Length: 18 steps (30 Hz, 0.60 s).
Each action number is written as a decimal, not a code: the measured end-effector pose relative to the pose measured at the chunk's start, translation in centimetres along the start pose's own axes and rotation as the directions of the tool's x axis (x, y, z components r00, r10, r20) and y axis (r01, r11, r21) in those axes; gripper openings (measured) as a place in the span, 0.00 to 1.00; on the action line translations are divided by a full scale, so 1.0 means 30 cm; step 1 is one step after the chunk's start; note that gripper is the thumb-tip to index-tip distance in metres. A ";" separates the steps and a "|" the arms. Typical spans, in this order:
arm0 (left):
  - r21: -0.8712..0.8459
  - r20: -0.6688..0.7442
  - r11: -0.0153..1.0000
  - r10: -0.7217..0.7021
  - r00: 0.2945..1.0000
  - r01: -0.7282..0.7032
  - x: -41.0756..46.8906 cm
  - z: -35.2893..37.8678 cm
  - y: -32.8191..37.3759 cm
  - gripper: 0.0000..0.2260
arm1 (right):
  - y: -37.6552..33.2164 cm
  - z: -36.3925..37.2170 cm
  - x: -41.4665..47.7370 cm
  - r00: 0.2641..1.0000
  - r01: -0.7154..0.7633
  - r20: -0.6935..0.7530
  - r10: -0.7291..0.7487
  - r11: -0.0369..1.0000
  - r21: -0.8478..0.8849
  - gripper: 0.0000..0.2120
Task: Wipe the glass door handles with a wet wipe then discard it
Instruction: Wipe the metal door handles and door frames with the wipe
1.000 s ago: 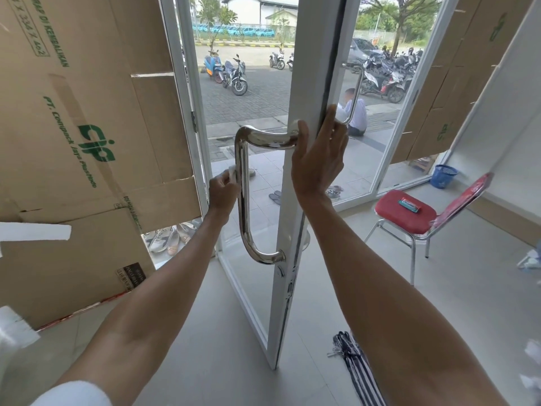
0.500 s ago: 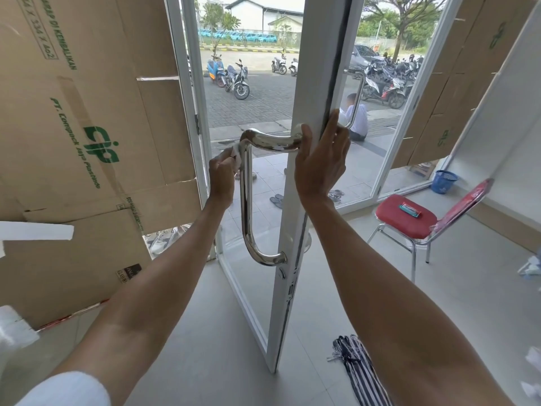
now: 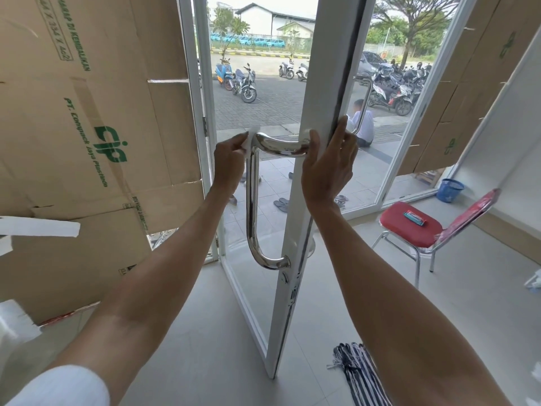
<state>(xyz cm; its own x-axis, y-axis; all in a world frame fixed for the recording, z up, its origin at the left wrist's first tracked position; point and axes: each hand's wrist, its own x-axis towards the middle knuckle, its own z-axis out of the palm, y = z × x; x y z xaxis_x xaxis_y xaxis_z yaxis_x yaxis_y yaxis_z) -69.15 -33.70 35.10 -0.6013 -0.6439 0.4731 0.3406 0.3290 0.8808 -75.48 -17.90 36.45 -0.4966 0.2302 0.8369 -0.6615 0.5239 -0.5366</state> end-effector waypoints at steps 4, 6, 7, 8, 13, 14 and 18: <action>0.266 0.056 0.953 0.136 0.989 -0.146 -0.008 -0.006 -0.010 0.24 | 0.002 0.001 -0.001 1.000 0.002 0.008 -0.002 1.000 -0.004 0.26; 0.292 0.071 0.937 0.177 0.982 -0.190 -0.015 0.000 0.008 0.25 | 0.004 0.002 -0.001 1.000 -0.003 0.013 0.004 1.000 -0.009 0.26; 0.284 0.082 0.936 0.193 0.978 -0.208 -0.014 0.000 0.017 0.24 | 0.004 0.002 0.000 1.000 -0.008 0.011 0.008 1.000 -0.010 0.26; 0.283 0.093 0.931 0.212 0.973 -0.230 -0.012 -0.005 0.021 0.24 | 0.005 0.004 0.000 1.000 -0.009 0.012 0.009 1.000 -0.009 0.26; 0.351 0.159 0.850 0.360 0.919 -0.393 -0.014 -0.023 0.031 0.20 | 0.006 0.006 0.001 1.000 -0.005 0.018 0.005 1.000 0.003 0.26; 0.358 0.166 0.832 0.390 0.906 -0.423 -0.017 -0.021 0.037 0.20 | 0.004 0.007 0.000 1.000 -0.006 0.020 0.006 1.000 0.002 0.26; 0.380 0.200 0.773 0.468 0.861 -0.509 -0.030 -0.002 0.061 0.22 | -0.001 0.005 -0.002 1.000 -0.011 0.022 0.012 1.000 -0.010 0.27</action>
<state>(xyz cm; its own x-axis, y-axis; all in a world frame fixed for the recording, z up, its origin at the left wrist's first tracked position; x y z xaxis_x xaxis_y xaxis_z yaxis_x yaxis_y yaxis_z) -67.94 -32.57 36.30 -0.5027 -0.2619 0.8238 0.2944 0.8442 0.4480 -75.51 -18.06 36.40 -0.5162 0.2185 0.8281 -0.6504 0.5291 -0.5451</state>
